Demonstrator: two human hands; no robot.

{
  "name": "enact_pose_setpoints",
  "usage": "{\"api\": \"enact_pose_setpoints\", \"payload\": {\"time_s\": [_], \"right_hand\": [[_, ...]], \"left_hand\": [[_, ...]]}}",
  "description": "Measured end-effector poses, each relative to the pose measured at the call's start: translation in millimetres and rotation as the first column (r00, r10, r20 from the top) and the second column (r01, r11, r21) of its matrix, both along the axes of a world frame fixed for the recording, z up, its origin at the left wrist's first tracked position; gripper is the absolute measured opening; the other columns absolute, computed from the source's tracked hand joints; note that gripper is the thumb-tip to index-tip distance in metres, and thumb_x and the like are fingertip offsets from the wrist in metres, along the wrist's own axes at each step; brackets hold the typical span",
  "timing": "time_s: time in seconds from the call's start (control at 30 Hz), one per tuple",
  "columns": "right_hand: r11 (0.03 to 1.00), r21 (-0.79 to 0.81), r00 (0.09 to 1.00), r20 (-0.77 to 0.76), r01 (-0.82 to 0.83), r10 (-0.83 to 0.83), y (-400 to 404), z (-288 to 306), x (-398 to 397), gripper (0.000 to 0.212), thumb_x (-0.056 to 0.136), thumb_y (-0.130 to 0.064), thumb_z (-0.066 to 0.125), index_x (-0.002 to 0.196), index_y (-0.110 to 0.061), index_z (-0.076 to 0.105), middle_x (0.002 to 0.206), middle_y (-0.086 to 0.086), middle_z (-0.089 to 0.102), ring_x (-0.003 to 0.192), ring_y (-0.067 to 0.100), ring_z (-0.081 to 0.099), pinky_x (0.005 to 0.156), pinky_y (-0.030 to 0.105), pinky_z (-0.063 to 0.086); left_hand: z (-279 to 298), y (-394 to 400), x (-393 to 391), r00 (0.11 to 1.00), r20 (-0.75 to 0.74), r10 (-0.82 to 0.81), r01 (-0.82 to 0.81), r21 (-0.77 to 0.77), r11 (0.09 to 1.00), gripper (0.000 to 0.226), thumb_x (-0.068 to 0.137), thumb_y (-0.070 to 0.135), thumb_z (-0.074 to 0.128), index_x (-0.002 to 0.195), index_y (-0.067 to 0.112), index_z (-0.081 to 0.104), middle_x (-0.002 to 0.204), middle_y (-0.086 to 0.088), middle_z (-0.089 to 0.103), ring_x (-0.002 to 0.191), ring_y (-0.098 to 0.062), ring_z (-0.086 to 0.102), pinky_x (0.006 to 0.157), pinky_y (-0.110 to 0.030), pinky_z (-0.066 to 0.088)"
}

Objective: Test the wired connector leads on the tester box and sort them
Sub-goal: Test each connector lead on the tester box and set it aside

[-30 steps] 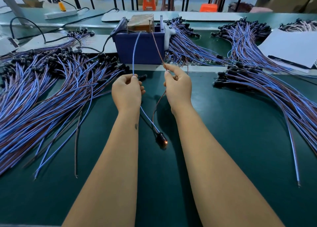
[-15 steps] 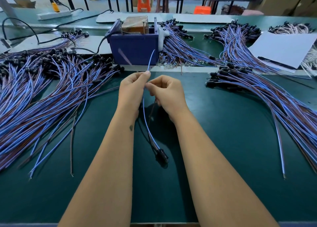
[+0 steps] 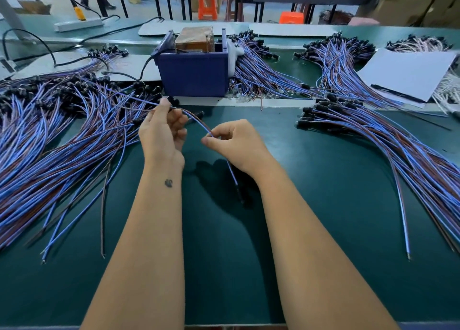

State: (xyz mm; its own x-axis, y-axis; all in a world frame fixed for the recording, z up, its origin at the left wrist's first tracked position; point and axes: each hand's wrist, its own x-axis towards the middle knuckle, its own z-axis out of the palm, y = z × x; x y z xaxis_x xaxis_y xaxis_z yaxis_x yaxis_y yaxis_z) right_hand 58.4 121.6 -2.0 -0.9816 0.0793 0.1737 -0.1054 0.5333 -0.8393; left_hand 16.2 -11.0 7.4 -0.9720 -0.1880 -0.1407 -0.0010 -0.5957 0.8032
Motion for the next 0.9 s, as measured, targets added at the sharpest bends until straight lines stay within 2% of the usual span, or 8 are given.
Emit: {"api": "enact_pose_setpoints", "payload": {"time_s": [0.13, 0.2, 0.3, 0.4, 0.5, 0.67, 0.77, 0.9], "right_hand": [[0.924, 0.176, 0.931, -0.201, 0.339, -0.303, 6, 1, 0, 0.019, 0.091, -0.04, 0.062, 0.096, -0.025, 0.074, 0.056, -0.008, 0.045, 0.063, 0.016, 0.046, 0.058, 0.028, 0.032], [0.866, 0.102, 0.845, -0.301, 0.489, -0.442, 8, 4, 1, 0.019, 0.095, -0.038, 0.059, 0.099, -0.026, 0.073, 0.059, -0.006, 0.049, 0.065, 0.019, 0.049, 0.055, 0.029, 0.031], [0.853, -0.186, 0.777, -0.353, 0.488, -0.522, 12, 9, 1, 0.013, 0.095, -0.021, 0.06, 0.098, -0.02, 0.072, 0.073, -0.001, 0.067, 0.069, 0.021, 0.063, 0.061, 0.03, 0.045], [0.811, -0.388, 0.775, -0.294, 0.439, -0.56, 16, 12, -1, 0.037, 0.084, 0.007, 0.047, 0.104, -0.015, 0.07, 0.09, 0.004, 0.071, 0.08, 0.018, 0.065, 0.068, 0.023, 0.045], [0.735, -0.55, 0.809, -0.17, 0.397, -0.563, 19, 10, -3, 0.04, 0.083, 0.008, 0.043, 0.104, -0.014, 0.069, 0.093, -0.004, 0.068, 0.093, 0.017, 0.066, 0.081, 0.022, 0.05], [0.673, -0.501, 0.736, -0.101, 0.544, -0.67, 32, 0, -8, 0.035, 0.085, 0.004, 0.047, 0.099, -0.015, 0.073, 0.096, -0.002, 0.072, 0.088, 0.011, 0.063, 0.077, 0.022, 0.048], [0.619, -0.507, 0.698, -0.045, 0.6, -0.715, 43, -3, -7, 0.041, 0.081, 0.007, 0.042, 0.087, -0.023, 0.07, 0.087, -0.005, 0.068, 0.092, 0.021, 0.067, 0.082, 0.031, 0.052], [0.574, -0.513, 0.672, 0.007, 0.638, -0.74, 63, -5, -2, 0.04, 0.079, 0.003, 0.042, 0.08, -0.027, 0.068, 0.083, -0.009, 0.069, 0.087, 0.02, 0.067, 0.077, 0.029, 0.051]], "left_hand": [[0, 0, 2, 0.999, 0.016, -0.042, 0.043, -0.088, 0.995, 0.022, 0.099, 0.028, 0.055, 0.079, 0.019, 0.057, 0.057, 0.009, 0.064, 0.049, -0.004, 0.057, 0.042, -0.016, 0.035], [0, 7, 4, 0.996, -0.005, -0.084, 0.08, -0.245, 0.966, 0.022, 0.099, 0.027, 0.056, 0.079, 0.019, 0.058, 0.057, 0.009, 0.064, 0.049, -0.004, 0.056, 0.043, -0.016, 0.035], [-1, 17, 8, 0.987, -0.039, -0.156, 0.116, -0.496, 0.861, 0.023, 0.097, 0.024, 0.06, 0.075, 0.019, 0.059, 0.061, 0.008, 0.064, 0.051, -0.002, 0.056, 0.045, -0.014, 0.036], [-7, 24, 12, 0.966, -0.072, -0.249, 0.129, -0.7, 0.702, 0.02, 0.094, 0.019, 0.062, 0.074, 0.019, 0.063, 0.067, 0.003, 0.066, 0.058, -0.006, 0.058, 0.062, -0.022, 0.049], [-13, 29, 15, 0.95, -0.044, -0.309, 0.108, -0.883, 0.457, 0.02, 0.091, 0.025, 0.064, 0.071, 0.023, 0.067, 0.071, 0.007, 0.069, 0.07, -0.011, 0.061, 0.079, -0.032, 0.051], [-13, 51, 29, 0.885, -0.078, -0.459, 0.026, -0.976, 0.216, 0.012, 0.084, 0.028, 0.069, 0.074, 0.022, 0.07, 0.076, 0.003, 0.072, 0.08, -0.018, 0.066, 0.075, -0.034, 0.053], [-14, 63, 42, 0.767, -0.078, -0.637, 0.079, -0.974, 0.213, 0.005, 0.078, 0.016, 0.072, 0.074, 0.019, 0.073, 0.071, 0.007, 0.07, 0.073, -0.011, 0.064, 0.068, -0.031, 0.051], [-14, 70, 50, 0.62, -0.078, -0.78, 0.122, -0.973, 0.194, 0.012, 0.08, 0.003, 0.071, 0.085, 0.013, 0.076, 0.082, 0.001, 0.074, 0.082, -0.015, 0.068, 0.08, -0.028, 0.053]]}}
